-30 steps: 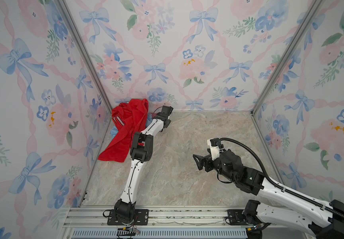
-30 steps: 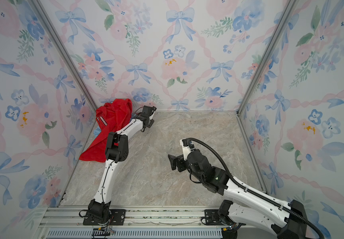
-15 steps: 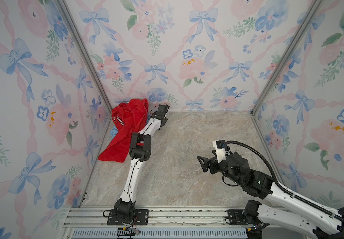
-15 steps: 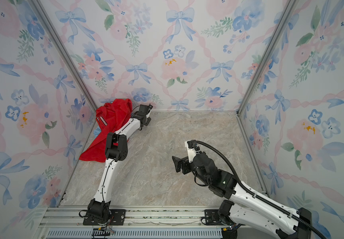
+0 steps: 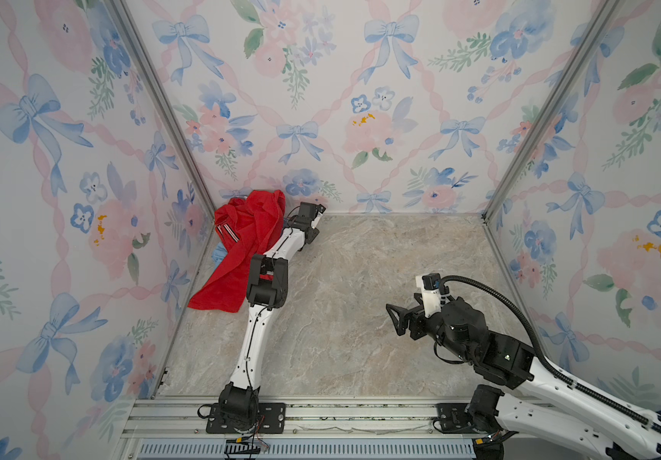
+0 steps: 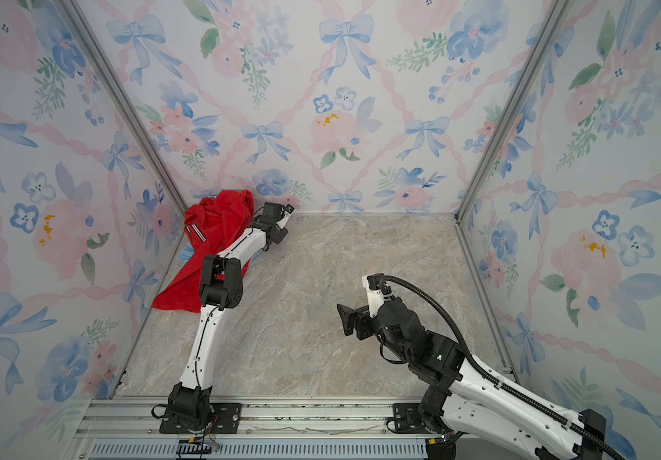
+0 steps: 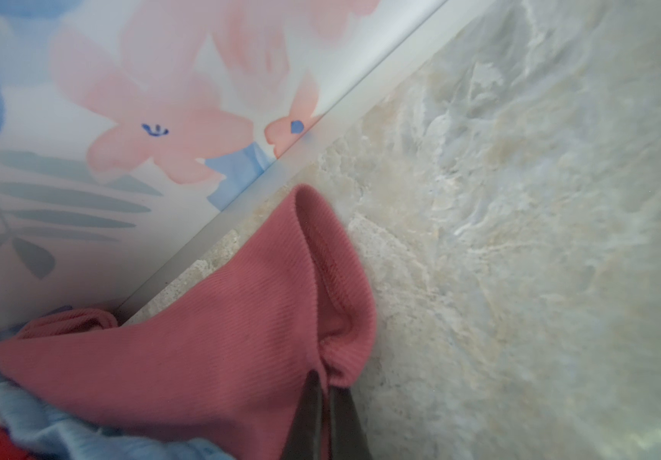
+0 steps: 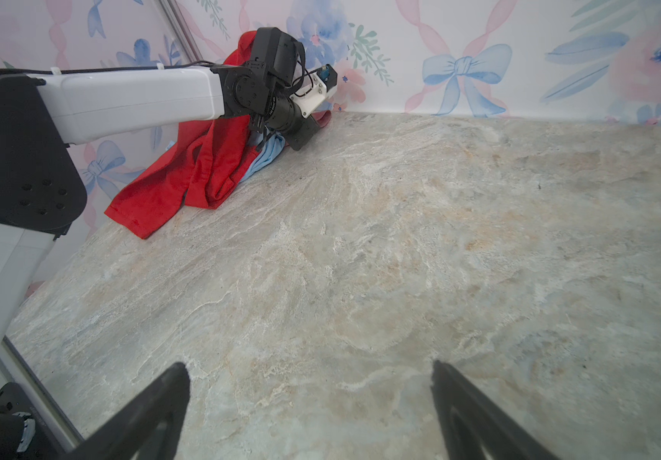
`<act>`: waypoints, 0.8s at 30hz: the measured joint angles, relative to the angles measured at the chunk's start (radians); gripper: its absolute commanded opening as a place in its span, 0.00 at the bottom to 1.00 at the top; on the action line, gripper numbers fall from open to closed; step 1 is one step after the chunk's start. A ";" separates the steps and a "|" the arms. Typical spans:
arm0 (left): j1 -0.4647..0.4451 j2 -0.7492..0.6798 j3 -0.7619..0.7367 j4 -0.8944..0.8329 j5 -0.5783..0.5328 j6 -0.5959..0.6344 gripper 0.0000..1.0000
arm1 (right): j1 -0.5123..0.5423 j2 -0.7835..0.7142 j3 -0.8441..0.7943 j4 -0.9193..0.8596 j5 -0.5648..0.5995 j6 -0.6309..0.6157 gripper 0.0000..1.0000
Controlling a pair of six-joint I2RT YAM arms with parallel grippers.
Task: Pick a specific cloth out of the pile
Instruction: 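Grasp the pink ribbed shirt with the left gripper and lift it up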
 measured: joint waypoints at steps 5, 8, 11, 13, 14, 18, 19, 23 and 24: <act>0.015 -0.043 -0.043 -0.021 0.026 -0.033 0.00 | 0.000 -0.013 -0.002 -0.009 0.003 0.003 0.97; 0.021 -0.096 -0.056 -0.051 0.033 -0.070 0.00 | 0.000 -0.013 -0.002 -0.009 0.002 0.003 0.97; 0.031 -0.196 -0.060 -0.064 0.035 -0.122 0.00 | 0.000 -0.011 -0.007 -0.008 0.002 0.003 0.97; 0.043 -0.285 -0.058 -0.061 0.031 -0.157 0.00 | 0.000 -0.008 -0.011 -0.006 0.000 0.003 0.97; 0.054 -0.335 -0.055 -0.061 0.027 -0.175 0.00 | 0.000 -0.007 -0.013 -0.003 -0.002 0.003 0.97; 0.129 -0.531 -0.053 -0.002 0.029 -0.245 0.00 | 0.000 -0.001 -0.029 0.013 -0.010 0.002 0.97; 0.147 -0.569 -0.051 0.011 0.035 -0.258 0.00 | 0.000 0.000 -0.031 0.015 -0.011 0.002 0.97; 0.189 -0.710 -0.051 0.070 0.102 -0.321 0.00 | 0.000 0.011 -0.033 0.031 -0.018 0.002 0.97; 0.182 -0.737 -0.051 0.091 0.139 -0.345 0.00 | 0.000 0.012 -0.033 0.034 -0.018 0.002 0.97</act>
